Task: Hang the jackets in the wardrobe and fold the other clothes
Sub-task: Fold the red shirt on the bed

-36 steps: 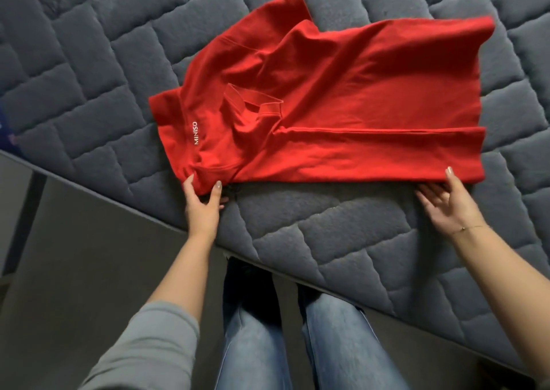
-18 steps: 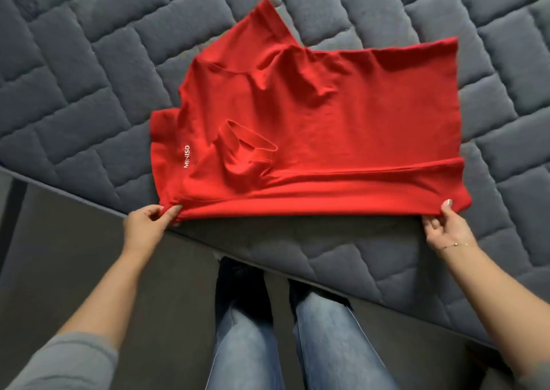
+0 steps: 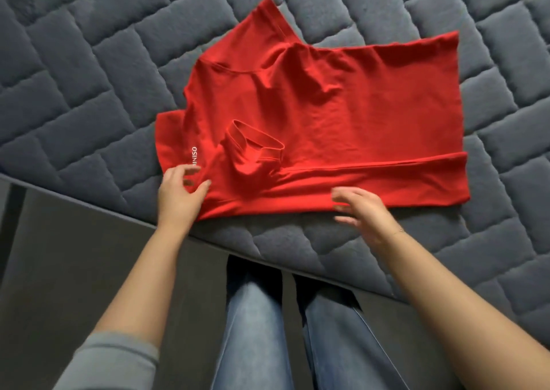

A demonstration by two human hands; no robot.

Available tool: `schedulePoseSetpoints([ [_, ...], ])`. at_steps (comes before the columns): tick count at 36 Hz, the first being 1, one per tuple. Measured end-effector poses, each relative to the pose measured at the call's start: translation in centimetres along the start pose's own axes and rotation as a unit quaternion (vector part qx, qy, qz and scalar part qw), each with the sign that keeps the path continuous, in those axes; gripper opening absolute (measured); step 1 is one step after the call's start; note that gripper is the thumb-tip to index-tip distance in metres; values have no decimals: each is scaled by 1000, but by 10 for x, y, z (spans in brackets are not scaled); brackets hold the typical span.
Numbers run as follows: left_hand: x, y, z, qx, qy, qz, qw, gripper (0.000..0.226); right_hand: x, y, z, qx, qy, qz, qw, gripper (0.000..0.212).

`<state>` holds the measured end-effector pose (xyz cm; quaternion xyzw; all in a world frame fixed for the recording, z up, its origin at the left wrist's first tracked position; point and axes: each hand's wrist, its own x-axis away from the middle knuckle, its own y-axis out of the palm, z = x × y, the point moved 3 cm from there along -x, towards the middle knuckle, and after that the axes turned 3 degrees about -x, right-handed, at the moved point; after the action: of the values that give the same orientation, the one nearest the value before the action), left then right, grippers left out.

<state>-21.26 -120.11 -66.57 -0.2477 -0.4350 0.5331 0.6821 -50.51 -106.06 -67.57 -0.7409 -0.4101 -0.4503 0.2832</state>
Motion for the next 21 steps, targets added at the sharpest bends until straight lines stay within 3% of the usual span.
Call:
schedulePoseSetpoints([
  [3, -32, 16, 8, 20, 4, -46, 999, 38, -9, 53, -22, 71, -106, -20, 992, 13],
  [7, -75, 41, 13, 47, 10, -106, 993, 46, -41, 104, -40, 224, -211, 14, 951, 60],
  [9, -89, 50, 15, 78, 9, -132, 988, 44, -52, 119, -41, 271, -229, 22, 935, 69],
  [13, -105, 55, 14, 116, 16, -189, 975, 33, -62, 123, -43, 313, -274, 78, 906, 52],
  [17, -115, 41, 13, 180, 75, -233, 953, 9, -58, 115, -50, 212, -304, 117, 921, 23],
  [19, -115, 31, 14, 194, 106, -233, 947, 15, -49, 114, -51, 180, -334, 104, 919, 14],
  [21, -110, 20, 14, 174, 166, -213, 947, 22, -34, 115, -49, 208, -400, 96, 888, 13],
])
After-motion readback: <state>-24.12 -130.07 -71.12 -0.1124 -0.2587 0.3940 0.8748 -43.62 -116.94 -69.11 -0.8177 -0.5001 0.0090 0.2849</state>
